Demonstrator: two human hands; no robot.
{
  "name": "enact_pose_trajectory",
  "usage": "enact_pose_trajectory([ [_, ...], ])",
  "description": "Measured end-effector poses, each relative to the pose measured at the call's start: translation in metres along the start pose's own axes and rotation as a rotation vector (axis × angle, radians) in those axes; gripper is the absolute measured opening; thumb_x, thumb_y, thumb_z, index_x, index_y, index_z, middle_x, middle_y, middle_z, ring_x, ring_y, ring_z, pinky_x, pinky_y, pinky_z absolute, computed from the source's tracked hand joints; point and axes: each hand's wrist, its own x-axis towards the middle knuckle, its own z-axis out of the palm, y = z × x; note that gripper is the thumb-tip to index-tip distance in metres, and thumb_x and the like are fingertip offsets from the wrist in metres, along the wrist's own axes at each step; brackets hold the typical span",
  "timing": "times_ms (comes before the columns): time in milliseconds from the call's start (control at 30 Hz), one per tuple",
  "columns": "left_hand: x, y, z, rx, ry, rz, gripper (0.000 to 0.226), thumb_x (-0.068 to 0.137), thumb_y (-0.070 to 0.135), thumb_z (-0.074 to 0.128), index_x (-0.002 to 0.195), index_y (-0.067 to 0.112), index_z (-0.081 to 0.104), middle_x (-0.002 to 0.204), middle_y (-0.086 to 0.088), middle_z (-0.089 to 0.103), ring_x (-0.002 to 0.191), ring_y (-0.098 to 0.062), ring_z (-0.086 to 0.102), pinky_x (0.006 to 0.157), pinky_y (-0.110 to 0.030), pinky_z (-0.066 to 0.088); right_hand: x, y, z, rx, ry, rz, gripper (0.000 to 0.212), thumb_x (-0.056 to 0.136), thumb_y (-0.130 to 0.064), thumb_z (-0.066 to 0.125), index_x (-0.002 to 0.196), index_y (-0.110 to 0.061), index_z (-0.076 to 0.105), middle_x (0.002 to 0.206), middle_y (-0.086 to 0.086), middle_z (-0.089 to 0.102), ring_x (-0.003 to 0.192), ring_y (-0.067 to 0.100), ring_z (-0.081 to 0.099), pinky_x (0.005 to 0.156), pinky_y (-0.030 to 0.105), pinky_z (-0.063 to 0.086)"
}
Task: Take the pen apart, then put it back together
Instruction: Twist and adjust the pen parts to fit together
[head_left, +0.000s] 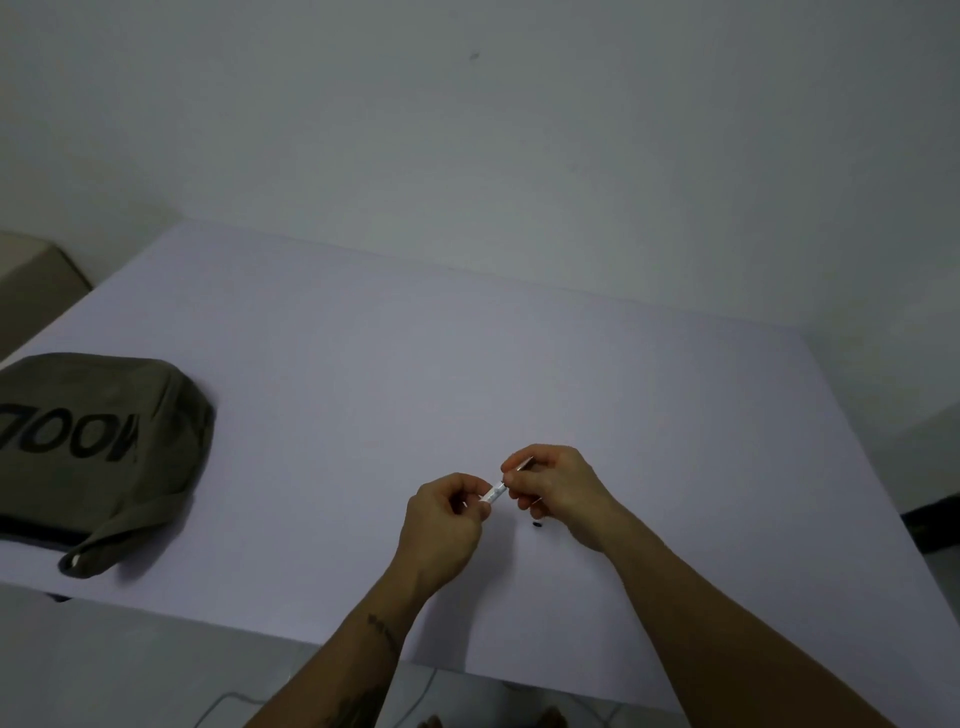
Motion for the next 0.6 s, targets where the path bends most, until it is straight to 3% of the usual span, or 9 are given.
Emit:
enact_pose_trajectory([
  [67, -0.0001, 0.0001, 0.0008, 0.001, -0.008, 0.000, 0.014, 0.088, 0.010, 0.065, 0.089, 0.022, 0.072, 0.071, 0.004, 0.063, 0.058, -0.010, 0.052, 0.048, -0.012, 0.043, -0.0002, 0.0010, 0.0004, -0.014, 0.011, 0.007, 0.006, 0.086, -0.012, 0.069, 0.082, -0.008, 0.073, 0.064, 0.006, 0.066, 0.057, 0.016, 0.058, 0.052, 0.027, 0.047],
  [233, 0.0001, -0.0012, 0.0036, -0.009, 0.006, 0.001, 0.018, 0.087, 0.010, 0.066, 0.085, 0.027, 0.071, 0.071, 0.005, 0.064, 0.060, -0.011, 0.056, 0.050, -0.012, 0.045, 0.0013, 0.0017, 0.0072, -0.123, 0.077, 0.022, 0.032, 0.086, -0.039, 0.068, 0.070, -0.011, 0.064, 0.055, 0.002, 0.055, 0.051, 0.016, 0.047, 0.052, 0.028, 0.043],
  [300, 0.0017, -0.0005, 0.0031, -0.013, 0.008, 0.001, 0.018, 0.087, 0.011, 0.066, 0.084, 0.028, 0.071, 0.071, 0.005, 0.065, 0.060, -0.010, 0.056, 0.052, -0.015, 0.047, 0.0009, 0.0029, 0.0071, -0.054, 0.051, 0.022, 0.027, 0.087, -0.037, 0.068, 0.074, -0.013, 0.067, 0.057, 0.001, 0.058, 0.053, 0.015, 0.050, 0.052, 0.028, 0.044],
  [400, 0.0037, 0.0002, 0.0017, -0.006, 0.008, -0.003, 0.020, 0.086, 0.011, 0.066, 0.082, 0.030, 0.070, 0.069, 0.005, 0.064, 0.056, -0.008, 0.054, 0.050, -0.015, 0.045, 0.0004, 0.0048, 0.0029, 0.140, -0.006, 0.038, 0.009, 0.088, -0.018, 0.067, 0.087, -0.013, 0.074, 0.064, 0.004, 0.064, 0.054, 0.014, 0.054, 0.049, 0.026, 0.042],
  [467, 0.0034, -0.0003, 0.0020, -0.011, 0.005, -0.011, 0.018, 0.086, 0.011, 0.067, 0.083, 0.028, 0.071, 0.069, 0.005, 0.064, 0.055, -0.008, 0.052, 0.047, -0.012, 0.044, 0.0005, 0.0059, -0.0005, 0.184, -0.013, 0.044, 0.011, 0.088, -0.010, 0.065, 0.085, -0.011, 0.076, 0.065, 0.006, 0.065, 0.054, 0.014, 0.055, 0.050, 0.026, 0.041],
  [600, 0.0012, -0.0012, 0.0046, -0.023, 0.002, -0.015, 0.015, 0.086, 0.010, 0.067, 0.086, 0.025, 0.072, 0.072, 0.004, 0.065, 0.059, -0.009, 0.055, 0.051, -0.015, 0.045, 0.0013, 0.0054, 0.0025, 0.047, 0.042, 0.062, 0.020, 0.087, -0.025, 0.070, 0.070, -0.014, 0.069, 0.058, 0.001, 0.063, 0.051, 0.013, 0.052, 0.049, 0.025, 0.042],
])
